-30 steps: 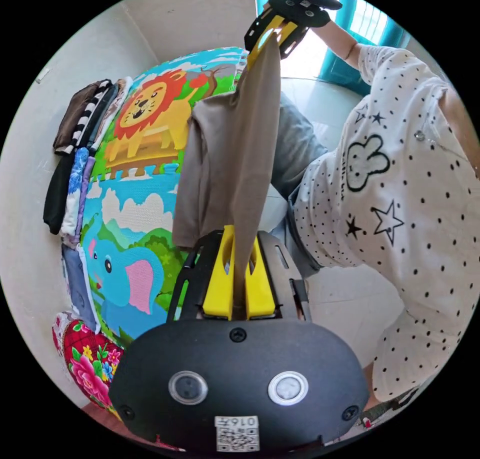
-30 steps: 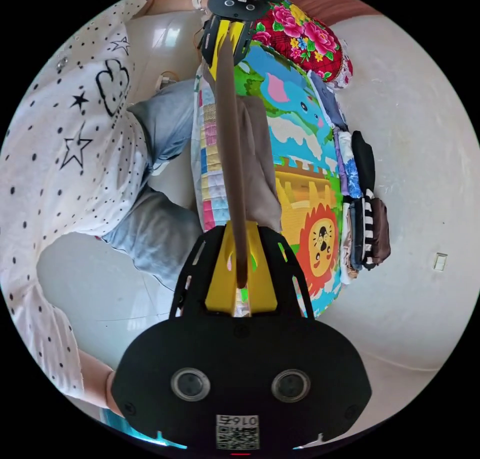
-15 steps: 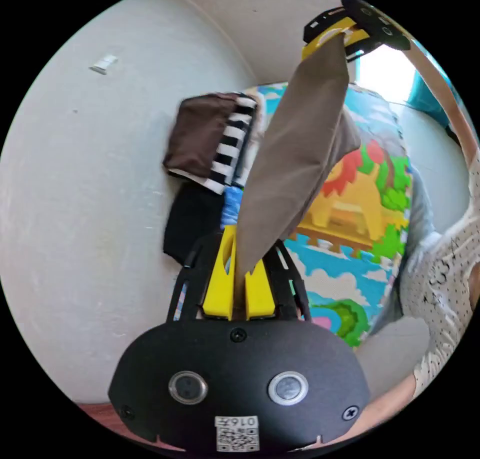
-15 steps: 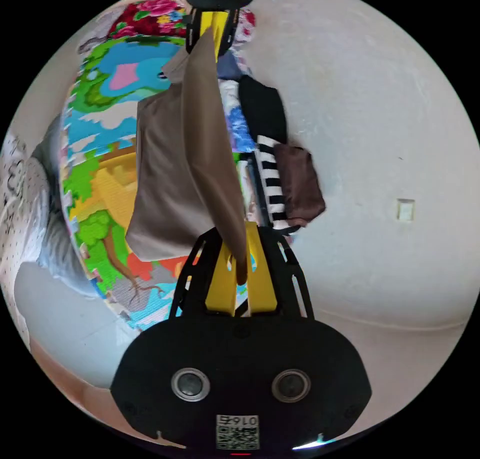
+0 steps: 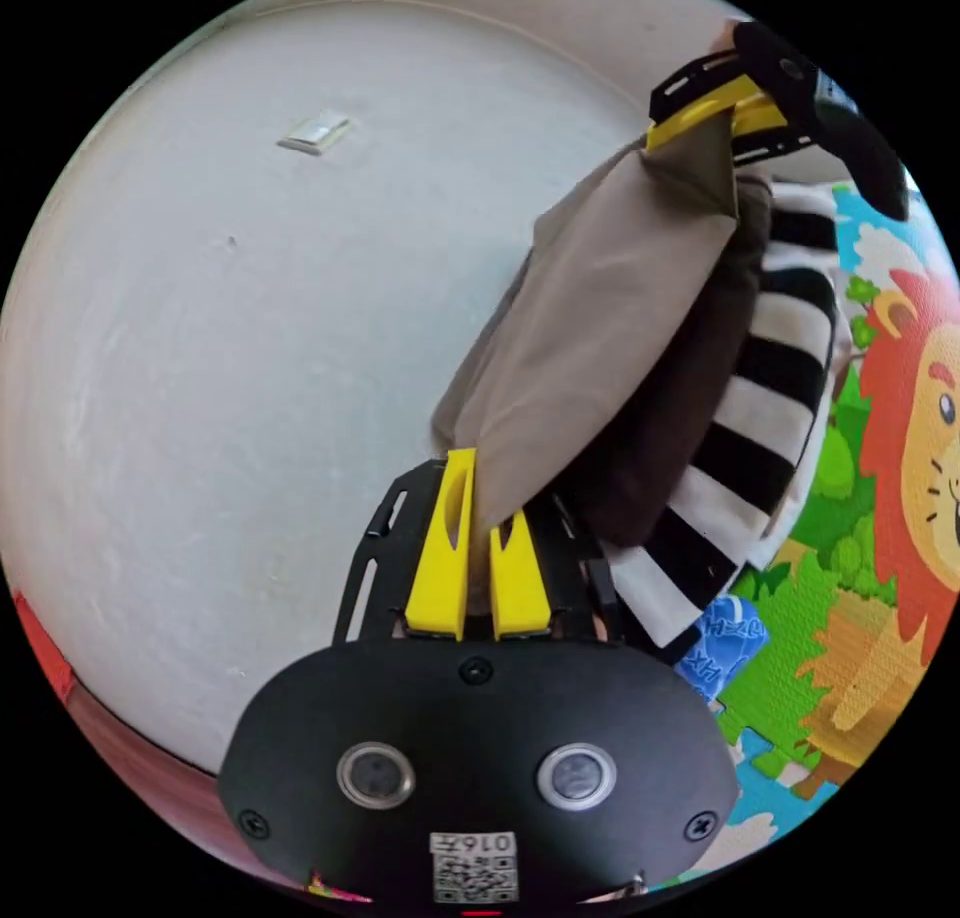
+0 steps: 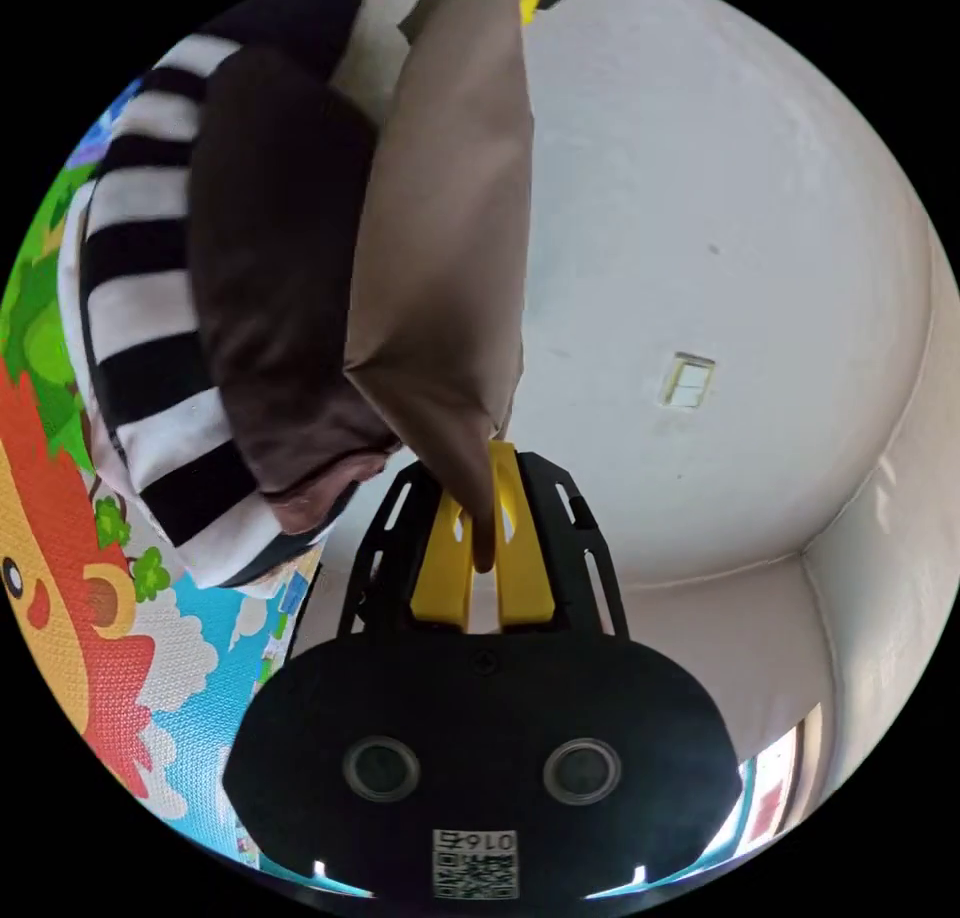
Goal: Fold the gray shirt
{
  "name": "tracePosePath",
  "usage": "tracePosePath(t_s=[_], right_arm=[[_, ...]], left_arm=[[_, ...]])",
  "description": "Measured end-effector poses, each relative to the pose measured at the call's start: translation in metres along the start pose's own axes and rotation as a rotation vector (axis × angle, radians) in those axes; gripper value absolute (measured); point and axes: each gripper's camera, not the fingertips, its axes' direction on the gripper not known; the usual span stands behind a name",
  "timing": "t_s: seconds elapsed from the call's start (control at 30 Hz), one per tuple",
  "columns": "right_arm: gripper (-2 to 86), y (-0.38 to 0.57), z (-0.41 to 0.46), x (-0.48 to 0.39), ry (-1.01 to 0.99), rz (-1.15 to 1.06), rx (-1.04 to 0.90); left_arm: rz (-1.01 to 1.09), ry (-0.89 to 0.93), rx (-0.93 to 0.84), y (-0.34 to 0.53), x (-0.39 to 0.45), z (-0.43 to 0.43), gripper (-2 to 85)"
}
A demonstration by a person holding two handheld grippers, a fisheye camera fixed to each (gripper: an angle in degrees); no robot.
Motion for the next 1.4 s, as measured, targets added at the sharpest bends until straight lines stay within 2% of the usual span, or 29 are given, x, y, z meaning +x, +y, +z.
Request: tracePosePath(t_s=[0.07,0.13,0.23,0.3,0.37,0.43,0.5,0.57,0.63,0.77,0.87,0.97,1.1,1.27,1.4], right_arm=[[1.4,0.018,0.004,-0.041,0.018,0.019,0.048],[1.4,0.031,0.004,-0.045,0.004,0.075,0.075],[1.2,0.052,0.013,-0.047,-0.071,0.066,0.029],[0.9,0.066,0.019,-0.052,-0.119,0.032,-0.037],[0.2,0.094,0.017,-0.06,-0.17,0.032,-0.048],[-0.1,0.121,0.005,-0.054,-0.237,0.152,0.008],[-0.3,0.152,-0.013,-0.041,-0.328,0.352,0.091],[-0.4,0.19,-0.045,-0.022,-0.522,0.568,0.208],[-0.4,0.217,-0.073,-0.012,-0.685,0.66,0.319],[-0.4,0.258,-0.115,-0.011,-1.021,0.851,0.538],[-0.4,0.259,-0.122,-0.032,-1.241,0.908,0.599],[-0.3,0.247,-0.121,-0.061,-1.427,0.907,0.657],[-0.3,0.24,-0.131,-0.091,-1.45,0.954,0.687],[-0.3,0.243,-0.165,-0.116,-1.251,0.97,0.578],[-0.3,0.242,-0.179,-0.127,-1.212,0.974,0.51]], left_arm=[[-0.032,-0.023,0.062,0.019,0.001,0.003,-0.8],[-0.075,-0.012,0.091,0.034,-0.012,0.001,-0.5],[-0.106,0.059,-0.012,0.053,-0.033,0.01,0.7],[-0.114,0.018,-0.071,0.082,-0.046,0.005,0.5],[-0.168,-0.015,-0.054,0.116,-0.064,-0.012,-0.3],[-0.256,0.03,-0.033,0.163,-0.092,-0.03,-0.7],[-0.485,0.077,-0.089,0.241,-0.147,-0.048,-0.9],[-0.636,0.146,-0.105,0.308,-0.191,-0.065,-0.9],[-0.737,0.228,-0.09,0.375,-0.229,-0.079,-0.9],[-0.95,0.315,-0.289,0.495,-0.279,-0.059,-0.3],[-1.025,0.48,-0.359,0.53,-0.283,-0.023,3.3],[-1.074,0.512,-0.337,0.534,-0.277,0.006,7.4],[-1.12,0.45,-0.39,0.525,-0.279,0.049,10.7],[-1.182,0.327,-0.44,0.52,-0.293,0.067,12.2],[-1.169,0.398,-0.412,0.534,-0.319,0.063,8.8]])
